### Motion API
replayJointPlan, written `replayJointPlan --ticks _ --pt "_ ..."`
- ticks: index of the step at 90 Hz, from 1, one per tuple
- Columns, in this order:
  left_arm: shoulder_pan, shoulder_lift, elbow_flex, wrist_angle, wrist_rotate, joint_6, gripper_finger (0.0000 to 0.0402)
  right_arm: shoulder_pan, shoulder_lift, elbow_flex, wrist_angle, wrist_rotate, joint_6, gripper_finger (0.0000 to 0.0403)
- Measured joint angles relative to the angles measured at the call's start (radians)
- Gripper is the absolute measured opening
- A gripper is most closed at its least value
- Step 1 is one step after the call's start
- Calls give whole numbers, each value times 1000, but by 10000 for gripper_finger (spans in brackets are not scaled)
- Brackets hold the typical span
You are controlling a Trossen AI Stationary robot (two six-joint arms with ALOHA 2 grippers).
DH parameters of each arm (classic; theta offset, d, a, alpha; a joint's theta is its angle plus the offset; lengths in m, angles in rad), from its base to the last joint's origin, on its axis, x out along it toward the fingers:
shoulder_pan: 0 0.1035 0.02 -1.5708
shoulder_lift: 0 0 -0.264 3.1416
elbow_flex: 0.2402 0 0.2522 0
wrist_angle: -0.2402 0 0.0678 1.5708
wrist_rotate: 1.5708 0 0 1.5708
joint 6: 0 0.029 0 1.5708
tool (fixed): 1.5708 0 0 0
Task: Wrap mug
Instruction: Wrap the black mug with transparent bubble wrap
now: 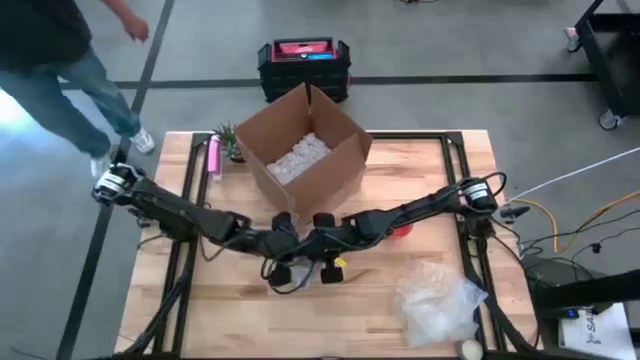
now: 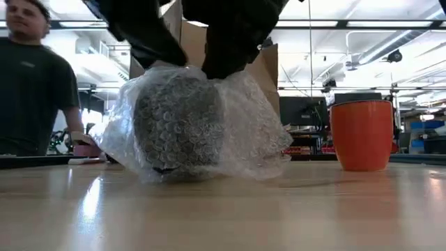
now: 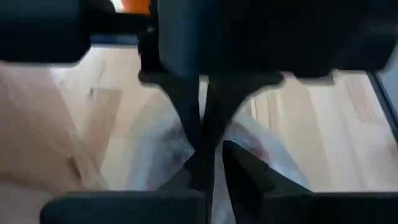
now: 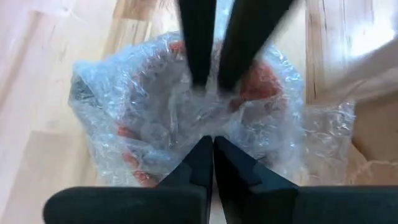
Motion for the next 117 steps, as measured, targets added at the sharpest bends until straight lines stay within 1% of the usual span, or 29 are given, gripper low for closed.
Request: replayJointPlan --ticks 8,16,22,27,32,37,42,52,57,64,72,86,104,117 --pt "-11 -83 1 -136 3 -75 20 0 -4 -2 4 -1 0 2" --pt "-39 -132 -11 -282 2 -178 20 0 -5 -2 7 -1 0 2" --pt "-72 -156 -51 -324 -10 -242 20 0 -5 -2 7 -1 0 2" --pt "-96 -167 -101 -282 -22 -277 20 0 -5 -2 10 -1 -1 2" --pt "-112 -167 -162 -196 -22 -282 20 0 -5 -2 12 -1 -4 2" --pt "-116 -156 -220 -96 -30 -280 20 0 -5 -2 18 -1 -9 2" --pt "-116 -139 -266 46 -43 -254 20 0 -5 -2 21 0 -13 2" --pt "-106 -104 -299 304 -57 -159 20 0 -5 -2 31 -1 -13 2" --pt "-100 -90 -297 380 -58 -116 20 0 -5 -2 30 -1 -12 2" --pt "-97 -74 -266 394 -58 -77 20 0 -4 -2 35 -1 -6 2" --pt "-97 -55 -226 358 -58 -40 20 0 4 -2 40 -1 0 2" --pt "-82 8 -193 360 -58 13 20 0 21 -2 57 -3 1 2" --pt "-55 110 -195 387 -56 -11 20 0 9 -2 63 -3 8 2" --pt "-53 144 -193 382 -56 -27 20 2 -14 70 -30 -8 13 2"
